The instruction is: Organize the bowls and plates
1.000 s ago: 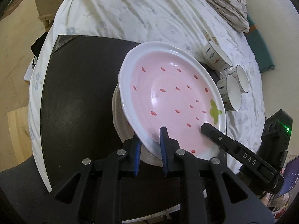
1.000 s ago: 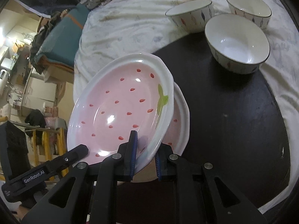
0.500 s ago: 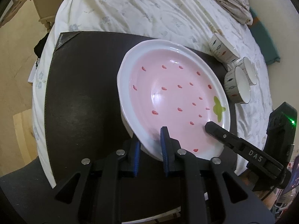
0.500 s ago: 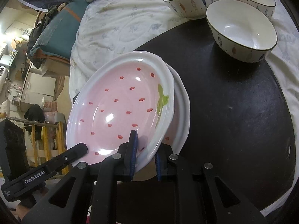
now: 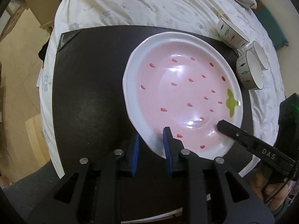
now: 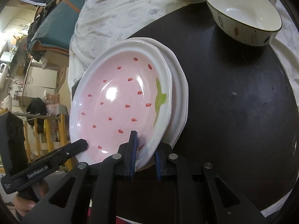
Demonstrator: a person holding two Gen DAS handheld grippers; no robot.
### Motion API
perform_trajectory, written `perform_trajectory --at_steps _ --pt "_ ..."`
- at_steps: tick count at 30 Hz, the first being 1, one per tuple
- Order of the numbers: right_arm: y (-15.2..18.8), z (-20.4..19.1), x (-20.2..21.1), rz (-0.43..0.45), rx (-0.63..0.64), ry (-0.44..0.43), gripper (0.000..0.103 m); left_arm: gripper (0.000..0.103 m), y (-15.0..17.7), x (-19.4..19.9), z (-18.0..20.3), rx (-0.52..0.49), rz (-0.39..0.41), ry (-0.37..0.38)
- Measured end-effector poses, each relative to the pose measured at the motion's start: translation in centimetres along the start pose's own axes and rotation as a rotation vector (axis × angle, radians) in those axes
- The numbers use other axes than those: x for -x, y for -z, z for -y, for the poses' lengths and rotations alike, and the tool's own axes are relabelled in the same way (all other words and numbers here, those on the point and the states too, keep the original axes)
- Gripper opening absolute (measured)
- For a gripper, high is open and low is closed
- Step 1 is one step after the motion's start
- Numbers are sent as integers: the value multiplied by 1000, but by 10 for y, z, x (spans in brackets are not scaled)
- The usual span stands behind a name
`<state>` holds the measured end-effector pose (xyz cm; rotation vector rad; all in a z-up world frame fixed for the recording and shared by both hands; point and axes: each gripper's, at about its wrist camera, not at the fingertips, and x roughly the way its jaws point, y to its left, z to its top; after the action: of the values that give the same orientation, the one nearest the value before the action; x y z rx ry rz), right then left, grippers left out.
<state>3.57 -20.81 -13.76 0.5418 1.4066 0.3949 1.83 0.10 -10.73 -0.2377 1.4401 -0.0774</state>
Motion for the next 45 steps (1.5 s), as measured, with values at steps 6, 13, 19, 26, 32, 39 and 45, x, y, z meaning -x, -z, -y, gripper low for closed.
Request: perform_trajectory --at_steps 6,13,19,26,32,39,45 --pt "-2 3 2 -35 19 -20 17 46 -1 -1 3 -40 5 -111" --pt "0 4 6 -64 47 -31 17 58 -4 -13 -4 -1 -36 -95" --pt "1 2 12 -74 70 -24 18 59 -2 -16 3 -26 -49 -116" --pt "2 17 16 -74 47 -14 20 59 -2 -16 6 -20 -49 -129" --pt "1 21 32 5 53 37 20 59 2 -14 8 -37 -31 -132" --pt "-5 21 36 72 55 89 21 59 -2 -6 2 -23 17 -130" --pt "-7 19 30 80 68 116 21 59 -1 -5 -1 -34 35 -129"
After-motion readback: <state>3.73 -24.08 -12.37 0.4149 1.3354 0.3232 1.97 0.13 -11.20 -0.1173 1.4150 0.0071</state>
